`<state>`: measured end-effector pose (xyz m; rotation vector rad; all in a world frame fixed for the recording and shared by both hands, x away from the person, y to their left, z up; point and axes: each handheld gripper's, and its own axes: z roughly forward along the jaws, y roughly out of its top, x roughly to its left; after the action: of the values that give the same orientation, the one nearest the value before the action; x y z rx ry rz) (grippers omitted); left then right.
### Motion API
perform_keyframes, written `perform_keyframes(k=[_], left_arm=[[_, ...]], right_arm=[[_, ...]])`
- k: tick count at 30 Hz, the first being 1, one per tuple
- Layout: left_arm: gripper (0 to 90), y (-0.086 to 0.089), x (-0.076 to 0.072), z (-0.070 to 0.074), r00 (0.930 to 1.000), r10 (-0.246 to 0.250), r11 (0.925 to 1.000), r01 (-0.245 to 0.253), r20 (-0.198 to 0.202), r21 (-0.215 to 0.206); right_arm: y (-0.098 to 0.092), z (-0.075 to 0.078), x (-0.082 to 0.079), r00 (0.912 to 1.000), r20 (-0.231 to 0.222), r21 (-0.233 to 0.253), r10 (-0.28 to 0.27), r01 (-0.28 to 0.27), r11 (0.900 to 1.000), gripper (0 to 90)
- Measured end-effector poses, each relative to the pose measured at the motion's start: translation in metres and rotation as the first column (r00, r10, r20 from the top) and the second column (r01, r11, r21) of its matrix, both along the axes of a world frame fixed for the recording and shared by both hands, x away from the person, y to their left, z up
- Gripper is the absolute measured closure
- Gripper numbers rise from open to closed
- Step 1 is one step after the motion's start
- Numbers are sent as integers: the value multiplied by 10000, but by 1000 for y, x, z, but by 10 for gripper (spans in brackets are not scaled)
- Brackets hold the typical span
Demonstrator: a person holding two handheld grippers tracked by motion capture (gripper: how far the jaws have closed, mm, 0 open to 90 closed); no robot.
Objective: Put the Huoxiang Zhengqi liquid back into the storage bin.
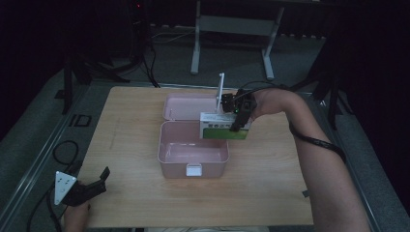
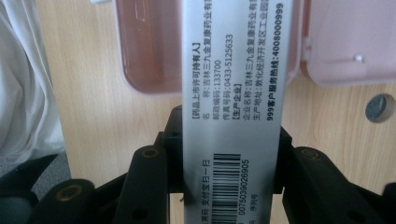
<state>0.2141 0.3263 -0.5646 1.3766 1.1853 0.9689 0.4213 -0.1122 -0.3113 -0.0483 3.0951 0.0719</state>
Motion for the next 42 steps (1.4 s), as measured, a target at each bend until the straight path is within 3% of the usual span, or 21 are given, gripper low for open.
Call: perform_keyframes(k=[4,9,15,28,42], left_arm=[[3,0,0,0,10000,-4,10000,4,5,-4],[2,0,0,0,10000,-3,10000,3,2,-3],[2,0,0,0,10000,-15,10000,15,5,-5],[2,0,0,0,10000,-16,10000,16,18,-2],[2,1,0,0,10000,-49,10000,49,7,2]], right_arm=[[9,-2,-2,9999,-28,-18,140,-140,9999,632],[28,-7,-5,9992,-193,302,351,-345,9989,632],[41,-17,-8,9980,-285,237,560,-553,9982,632],[65,-60,-10,9942,-780,124,741,-734,9972,632],[72,-107,-8,9938,-1006,-257,480,-509,9984,630]])
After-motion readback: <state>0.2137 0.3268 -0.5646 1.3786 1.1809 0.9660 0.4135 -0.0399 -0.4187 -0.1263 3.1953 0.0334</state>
